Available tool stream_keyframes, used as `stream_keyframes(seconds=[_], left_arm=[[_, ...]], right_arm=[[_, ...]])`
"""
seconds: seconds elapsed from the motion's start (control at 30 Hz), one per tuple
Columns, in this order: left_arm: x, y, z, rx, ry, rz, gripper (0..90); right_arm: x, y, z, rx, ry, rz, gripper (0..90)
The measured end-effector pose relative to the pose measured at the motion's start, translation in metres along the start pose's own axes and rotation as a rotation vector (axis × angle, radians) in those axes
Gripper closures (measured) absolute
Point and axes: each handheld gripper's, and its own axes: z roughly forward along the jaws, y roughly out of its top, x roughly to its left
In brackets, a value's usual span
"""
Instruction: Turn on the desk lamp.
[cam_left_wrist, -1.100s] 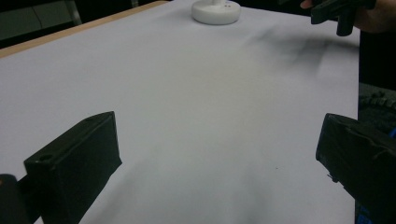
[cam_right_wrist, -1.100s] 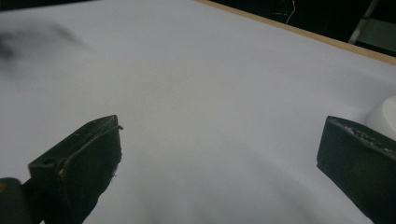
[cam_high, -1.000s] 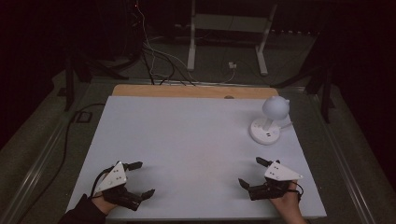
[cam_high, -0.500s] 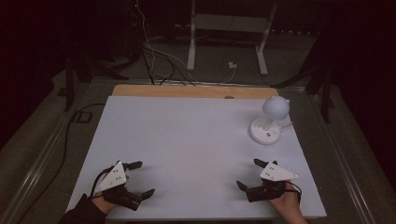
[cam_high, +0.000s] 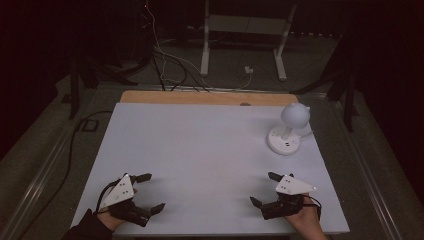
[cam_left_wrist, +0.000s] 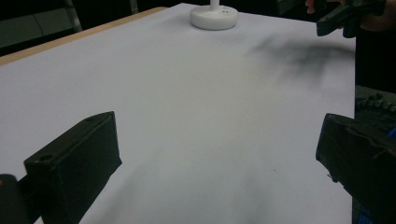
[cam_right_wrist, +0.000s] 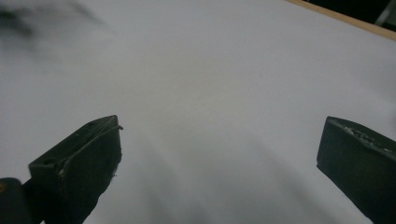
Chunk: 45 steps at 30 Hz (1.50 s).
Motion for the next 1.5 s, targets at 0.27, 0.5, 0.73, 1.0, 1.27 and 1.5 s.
stream_keyframes(seconds=[0.27, 0.5, 0.73, 1.0, 1.27, 1.5], left_arm=[[0.0, 0.0, 0.0, -0.005, 0.002, -0.001, 0.2], [0.0, 0.001, 0.0, -0.013, 0.004, -0.004, 0.2], [0.0, 0.001, 0.0, -0.013, 0.002, -0.006, 0.2], [0.0, 0.0, -0.001, -0.012, 0.004, -0.007, 0.2], [0.0, 0.001, -0.001, -0.018, 0.003, -0.011, 0.2], [0.0, 0.0, -0.001, -0.015, 0.002, -0.01, 0.2]], right_arm=[[0.007, 0.011, -0.002, 0.001, 0.045, 0.015, 0.0], [0.01, 0.026, -0.006, -0.007, 0.056, 0.013, 0.0], [0.006, 0.043, -0.008, -0.044, 0.045, 0.013, 1.1], [-0.001, 0.058, -0.008, -0.07, 0.025, 0.004, 1.0], [-0.017, 0.069, -0.011, -0.096, -0.017, 0.011, 1.0], [-0.031, 0.077, -0.015, -0.105, -0.056, 0.026, 0.9]])
